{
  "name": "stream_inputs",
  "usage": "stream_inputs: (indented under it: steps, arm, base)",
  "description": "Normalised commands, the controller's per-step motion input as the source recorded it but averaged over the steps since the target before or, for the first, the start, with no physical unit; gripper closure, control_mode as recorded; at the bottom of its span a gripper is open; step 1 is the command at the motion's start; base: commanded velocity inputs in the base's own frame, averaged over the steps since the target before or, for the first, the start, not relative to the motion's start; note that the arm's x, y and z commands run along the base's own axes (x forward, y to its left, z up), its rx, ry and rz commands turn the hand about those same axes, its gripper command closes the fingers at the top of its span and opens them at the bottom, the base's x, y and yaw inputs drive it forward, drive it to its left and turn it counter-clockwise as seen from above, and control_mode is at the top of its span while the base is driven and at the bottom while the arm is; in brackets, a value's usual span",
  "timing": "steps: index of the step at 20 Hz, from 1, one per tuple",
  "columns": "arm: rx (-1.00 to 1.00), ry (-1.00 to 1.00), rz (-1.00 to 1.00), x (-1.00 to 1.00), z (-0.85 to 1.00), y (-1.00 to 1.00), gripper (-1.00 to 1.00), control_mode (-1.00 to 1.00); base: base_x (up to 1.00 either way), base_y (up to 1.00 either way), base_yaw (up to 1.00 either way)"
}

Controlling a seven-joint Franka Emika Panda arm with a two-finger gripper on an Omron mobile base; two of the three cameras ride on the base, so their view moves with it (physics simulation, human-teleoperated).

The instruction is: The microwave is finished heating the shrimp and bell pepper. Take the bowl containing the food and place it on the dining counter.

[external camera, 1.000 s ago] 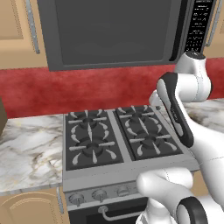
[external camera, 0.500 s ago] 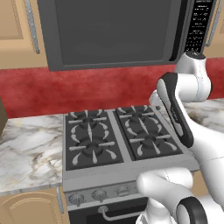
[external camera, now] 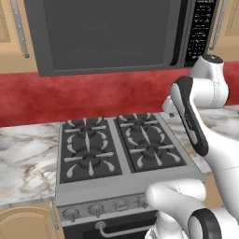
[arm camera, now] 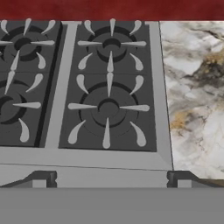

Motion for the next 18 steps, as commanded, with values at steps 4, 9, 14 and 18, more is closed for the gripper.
stream_inputs:
  steps: [4, 9, 14, 18]
  arm:
    - [0.00, 0.00, 0.00, 0.00, 0.00, 0.00, -1.00, 1.00]
    - [0.00, 0.00, 0.00, 0.00, 0.00, 0.00, -1.00, 1.00]
    - [0.00, 0.00, 0.00, 0.00, 0.00, 0.00, -1.00, 1.00]
    - [0.00, -0.03, 0.00, 0.00, 0.00, 0.00, -1.00, -1.00]
  base:
    - [0.00, -0.40, 0.00]
    - [-0.01, -0.32, 0.00]
    - [0.00, -0.13, 0.00]
    - [0.00, 0.00, 0.00]
